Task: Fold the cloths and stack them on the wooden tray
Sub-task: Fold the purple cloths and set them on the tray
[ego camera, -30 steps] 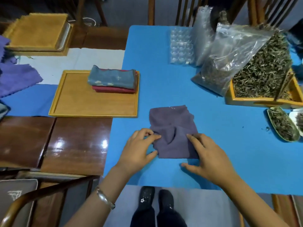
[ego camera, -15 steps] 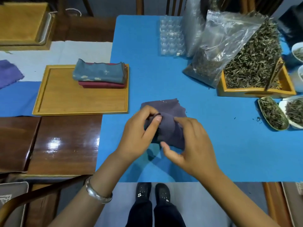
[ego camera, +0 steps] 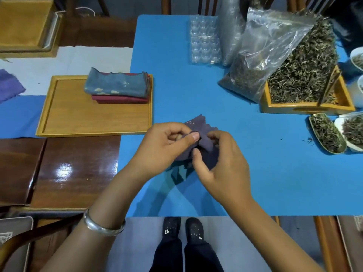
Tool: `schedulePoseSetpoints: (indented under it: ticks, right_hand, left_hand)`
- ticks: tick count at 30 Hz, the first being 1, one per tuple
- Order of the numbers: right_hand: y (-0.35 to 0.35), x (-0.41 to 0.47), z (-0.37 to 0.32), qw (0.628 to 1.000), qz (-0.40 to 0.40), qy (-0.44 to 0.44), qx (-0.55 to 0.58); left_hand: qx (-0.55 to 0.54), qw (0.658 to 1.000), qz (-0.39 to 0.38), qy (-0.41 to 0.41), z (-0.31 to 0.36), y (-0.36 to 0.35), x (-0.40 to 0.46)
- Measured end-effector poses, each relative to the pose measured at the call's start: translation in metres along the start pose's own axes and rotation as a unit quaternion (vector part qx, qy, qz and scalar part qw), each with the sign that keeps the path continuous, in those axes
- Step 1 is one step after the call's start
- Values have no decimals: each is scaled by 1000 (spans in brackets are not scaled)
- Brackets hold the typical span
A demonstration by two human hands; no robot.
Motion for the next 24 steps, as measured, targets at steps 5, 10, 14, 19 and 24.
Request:
schedulePoseSetpoints:
  ticks: [5, 10, 14, 19, 24]
  right_hand:
    - [-7, 0, -7, 999, -5, 2, -33]
    - [2, 6, -11, 999, 8, 14, -44]
    - [10, 6, -10, 995, 30, 44, -79]
    - [25, 7, 1, 991, 45, 41, -118]
    - [40, 8, 15, 988, 26, 5, -151]
  left_hand:
    - [31, 999, 16, -13, 4, -4, 0]
    - [50, 999, 14, 4, 7, -3, -1]
    - [63, 998, 17, 19, 8, -3, 1]
    - [75, 996, 25, 29, 5, 2, 2]
    - [95, 994, 27, 39, 3, 10, 2]
Point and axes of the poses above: each hand's wrist, its own x-axis towards the middle knuckle, its own y-axis out of the back of the hand, z = x × y, the point moved 4 cm from there along x, towards the middle knuckle, and after that the axes turned 11 degrees about -y, right-handed, at the moved point
